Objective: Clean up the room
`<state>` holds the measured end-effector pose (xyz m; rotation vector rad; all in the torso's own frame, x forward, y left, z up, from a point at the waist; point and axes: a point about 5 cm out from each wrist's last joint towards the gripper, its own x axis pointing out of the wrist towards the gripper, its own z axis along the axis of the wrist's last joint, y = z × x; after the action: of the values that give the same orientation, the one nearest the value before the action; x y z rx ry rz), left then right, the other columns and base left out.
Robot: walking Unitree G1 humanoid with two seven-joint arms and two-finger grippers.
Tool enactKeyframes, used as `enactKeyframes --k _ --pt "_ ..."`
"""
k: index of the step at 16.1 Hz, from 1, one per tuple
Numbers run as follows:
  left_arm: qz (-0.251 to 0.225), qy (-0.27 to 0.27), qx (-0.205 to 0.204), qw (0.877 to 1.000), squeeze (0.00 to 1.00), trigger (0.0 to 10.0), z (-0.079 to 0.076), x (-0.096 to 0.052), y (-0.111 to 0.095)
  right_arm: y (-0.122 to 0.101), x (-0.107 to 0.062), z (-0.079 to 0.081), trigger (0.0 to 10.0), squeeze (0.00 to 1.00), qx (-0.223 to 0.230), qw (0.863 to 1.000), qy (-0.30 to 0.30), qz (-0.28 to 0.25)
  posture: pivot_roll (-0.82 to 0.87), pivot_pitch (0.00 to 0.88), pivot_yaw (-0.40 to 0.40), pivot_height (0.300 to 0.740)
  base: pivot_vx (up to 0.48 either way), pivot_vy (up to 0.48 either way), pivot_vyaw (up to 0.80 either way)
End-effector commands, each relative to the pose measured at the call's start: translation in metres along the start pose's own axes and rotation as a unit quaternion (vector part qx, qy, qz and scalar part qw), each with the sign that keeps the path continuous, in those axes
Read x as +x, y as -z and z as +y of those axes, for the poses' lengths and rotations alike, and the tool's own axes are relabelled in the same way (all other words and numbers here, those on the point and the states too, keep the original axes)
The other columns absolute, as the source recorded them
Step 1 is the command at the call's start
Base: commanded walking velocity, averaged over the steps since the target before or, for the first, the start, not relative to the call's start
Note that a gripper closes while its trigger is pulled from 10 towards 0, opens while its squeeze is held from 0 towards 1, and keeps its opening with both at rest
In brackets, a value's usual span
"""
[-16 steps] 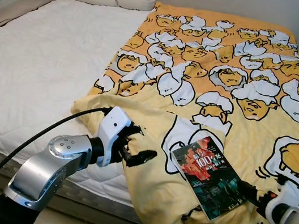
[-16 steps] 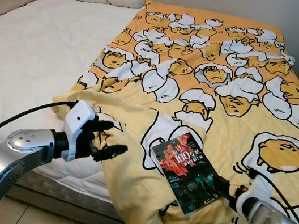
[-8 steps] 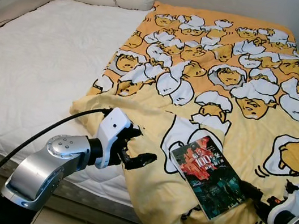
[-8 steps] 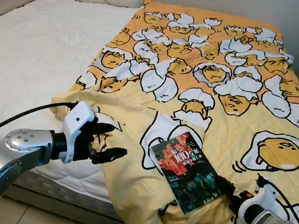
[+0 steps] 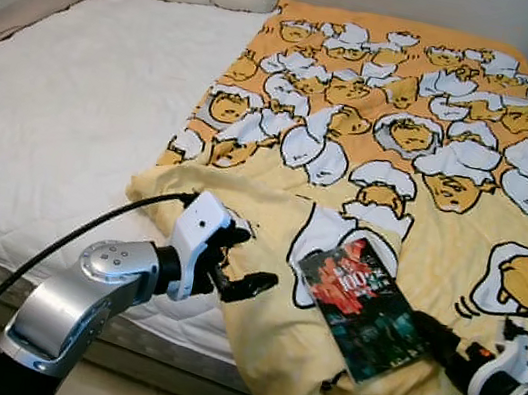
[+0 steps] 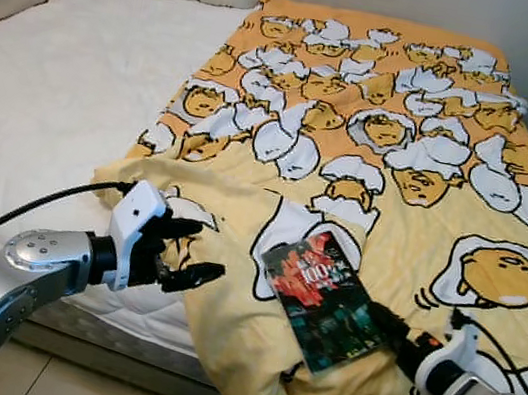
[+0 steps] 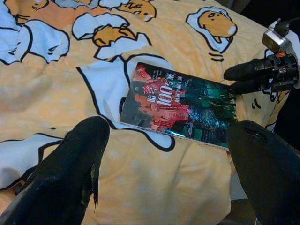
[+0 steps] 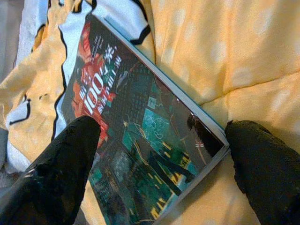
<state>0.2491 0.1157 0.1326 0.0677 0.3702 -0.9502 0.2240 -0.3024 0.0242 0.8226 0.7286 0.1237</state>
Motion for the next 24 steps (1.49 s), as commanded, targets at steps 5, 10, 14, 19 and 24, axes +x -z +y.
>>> enactKeyframes --k 5,10,14,19,24 --pt "0.005 0.002 0.012 1.0 0.81 10.0 0.0 -0.001 -0.001 0.008 0.008 0.002 10.0 0.0 -0.005 1.0 -0.007 0.003 0.02 0.0 0.075 0.74 0.0 0.0 0.0" --pt "0.009 0.005 0.016 1.0 0.81 10.0 0.001 -0.004 -0.002 0.024 0.019 0.005 10.0 0.0 0.013 0.999 -0.024 0.019 0.04 0.0 0.081 0.74 0.0 0.0 0.0" --pt "0.011 0.008 0.017 1.0 0.8 10.0 0.002 -0.005 -0.002 0.036 0.02 0.0 10.0 0.0 0.03 0.999 -0.024 0.019 0.03 0.0 0.092 0.74 0.0 0.0 0.0" --pt "0.016 0.007 0.018 1.0 0.81 10.0 0.005 -0.005 -0.001 0.054 0.024 -0.002 10.0 0.0 0.055 0.998 -0.032 0.005 0.04 0.0 0.113 0.74 0.0 0.0 0.0" --pt "0.023 0.012 0.02 0.999 0.8 10.0 0.006 -0.005 -0.001 0.065 0.009 -0.018 10.0 0.0 0.072 0.997 -0.006 -0.008 0.02 0.0 0.144 0.74 0.0 0.0 0.0"
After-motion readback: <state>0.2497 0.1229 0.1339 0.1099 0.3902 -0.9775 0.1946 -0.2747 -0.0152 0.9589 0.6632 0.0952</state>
